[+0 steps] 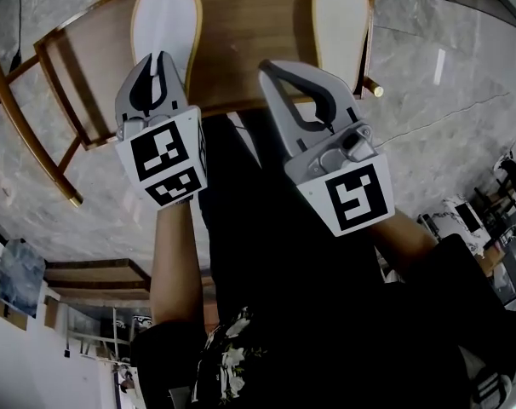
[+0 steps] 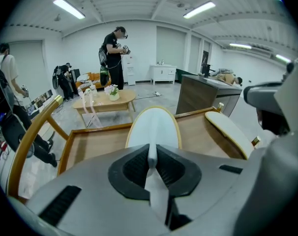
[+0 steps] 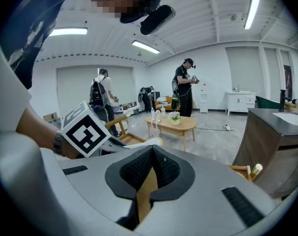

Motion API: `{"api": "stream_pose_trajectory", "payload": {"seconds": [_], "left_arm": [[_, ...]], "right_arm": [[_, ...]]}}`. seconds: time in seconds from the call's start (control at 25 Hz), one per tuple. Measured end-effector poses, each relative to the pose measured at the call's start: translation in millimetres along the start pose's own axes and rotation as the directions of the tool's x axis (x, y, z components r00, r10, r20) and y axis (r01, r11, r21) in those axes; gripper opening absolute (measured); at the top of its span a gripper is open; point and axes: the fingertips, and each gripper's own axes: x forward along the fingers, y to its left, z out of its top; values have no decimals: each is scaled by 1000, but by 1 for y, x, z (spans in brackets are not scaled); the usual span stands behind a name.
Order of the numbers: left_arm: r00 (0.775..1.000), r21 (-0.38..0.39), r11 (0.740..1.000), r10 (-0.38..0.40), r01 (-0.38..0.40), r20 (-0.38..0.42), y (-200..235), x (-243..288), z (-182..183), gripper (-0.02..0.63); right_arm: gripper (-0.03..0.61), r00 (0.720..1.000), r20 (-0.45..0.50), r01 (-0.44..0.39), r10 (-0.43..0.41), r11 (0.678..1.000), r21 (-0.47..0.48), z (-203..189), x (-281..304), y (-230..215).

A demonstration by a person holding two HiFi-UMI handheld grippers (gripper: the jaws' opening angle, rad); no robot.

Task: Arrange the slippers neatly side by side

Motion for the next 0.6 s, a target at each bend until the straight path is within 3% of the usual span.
{"api": "stream_pose_trajectory", "payload": {"seconds": [0.32, 0.6], "left_arm": [[995, -166, 981, 101, -102, -17, 45, -13, -18, 21], [988, -173, 973, 152, -154, -26, 59, -13, -22, 21]], "right_arm": [[-3, 1000, -8, -16, 16, 1000, -15, -1, 2, 3], [-2, 999, -35, -29, 28, 999, -29, -8, 8, -2]]}}
